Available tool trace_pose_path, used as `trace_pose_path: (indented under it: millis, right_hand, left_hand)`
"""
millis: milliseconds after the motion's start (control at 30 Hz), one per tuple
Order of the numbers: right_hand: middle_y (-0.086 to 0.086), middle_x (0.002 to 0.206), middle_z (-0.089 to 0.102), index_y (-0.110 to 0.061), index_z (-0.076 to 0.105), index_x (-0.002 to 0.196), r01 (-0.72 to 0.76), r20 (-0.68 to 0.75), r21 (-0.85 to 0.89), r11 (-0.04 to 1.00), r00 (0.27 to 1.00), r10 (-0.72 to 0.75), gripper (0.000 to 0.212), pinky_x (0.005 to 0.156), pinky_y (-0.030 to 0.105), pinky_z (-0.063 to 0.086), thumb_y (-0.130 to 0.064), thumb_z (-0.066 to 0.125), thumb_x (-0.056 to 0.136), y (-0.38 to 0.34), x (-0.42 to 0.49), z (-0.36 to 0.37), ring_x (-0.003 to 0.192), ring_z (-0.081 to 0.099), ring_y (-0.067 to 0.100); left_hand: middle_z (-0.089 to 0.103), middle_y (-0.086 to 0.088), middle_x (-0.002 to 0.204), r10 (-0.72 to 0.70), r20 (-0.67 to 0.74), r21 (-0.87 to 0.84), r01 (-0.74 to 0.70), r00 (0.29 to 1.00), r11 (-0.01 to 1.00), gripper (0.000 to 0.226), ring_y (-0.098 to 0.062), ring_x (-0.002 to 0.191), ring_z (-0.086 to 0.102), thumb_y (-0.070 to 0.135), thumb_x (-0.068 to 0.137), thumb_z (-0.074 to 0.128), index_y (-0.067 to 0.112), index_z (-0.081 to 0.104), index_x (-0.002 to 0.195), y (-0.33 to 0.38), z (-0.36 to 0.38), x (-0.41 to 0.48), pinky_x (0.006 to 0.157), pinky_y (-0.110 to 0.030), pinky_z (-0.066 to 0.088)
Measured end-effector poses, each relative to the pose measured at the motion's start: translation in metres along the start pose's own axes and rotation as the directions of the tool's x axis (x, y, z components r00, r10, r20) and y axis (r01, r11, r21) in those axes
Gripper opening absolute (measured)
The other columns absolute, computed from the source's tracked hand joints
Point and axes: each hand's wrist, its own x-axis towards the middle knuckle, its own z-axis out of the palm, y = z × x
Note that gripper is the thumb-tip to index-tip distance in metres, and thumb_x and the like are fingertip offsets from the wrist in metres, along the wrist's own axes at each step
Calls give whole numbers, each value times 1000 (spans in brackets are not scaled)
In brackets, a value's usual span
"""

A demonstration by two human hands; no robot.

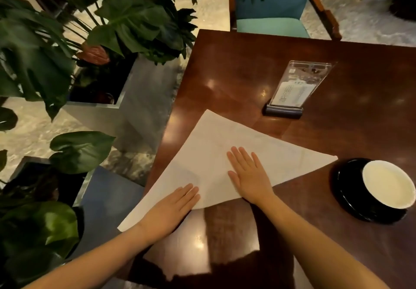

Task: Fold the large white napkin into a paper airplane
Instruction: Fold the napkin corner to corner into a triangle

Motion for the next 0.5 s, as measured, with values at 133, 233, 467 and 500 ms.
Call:
trace_pose_path:
  millis: [133,233,467,500]
  right_hand:
    - [-8,154,-12,-24,-2,149,-39,36,-56,998,999,41,86,118,37,-7,-62,-29,76,30,-14,-10,146,-8,16]
    - [-3,157,-10,-21,-2,150,-153,63,-52,987,986,157,72,117,38,-8,-58,-9,88,37,-17,-16,146,-8,18]
    - [4,146,43,-18,31,144,181,127,17,983,975,-182,60,112,37,7,-50,9,98,-55,-41,11,135,40,23]
    - [4,148,41,-18,33,143,179,143,14,984,973,-179,61,112,37,7,-52,11,98,-55,-44,12,136,39,22]
  left_hand:
    - [63,-3,125,-70,49,22,69,996,997,115,-17,113,61,17,51,86,11,19,144,8,-18,-7,90,-24,49]
    - [62,9,126,-150,108,50,145,983,988,95,-6,115,58,40,57,81,20,35,138,13,-25,-11,92,-16,44]
    - [73,-1,104,-160,58,78,155,985,985,80,-15,91,71,10,20,90,16,74,99,8,-34,-1,54,-19,56]
    - [73,-2,103,-148,72,68,143,986,987,81,-14,90,71,9,19,89,16,74,98,3,-37,-5,55,-19,56]
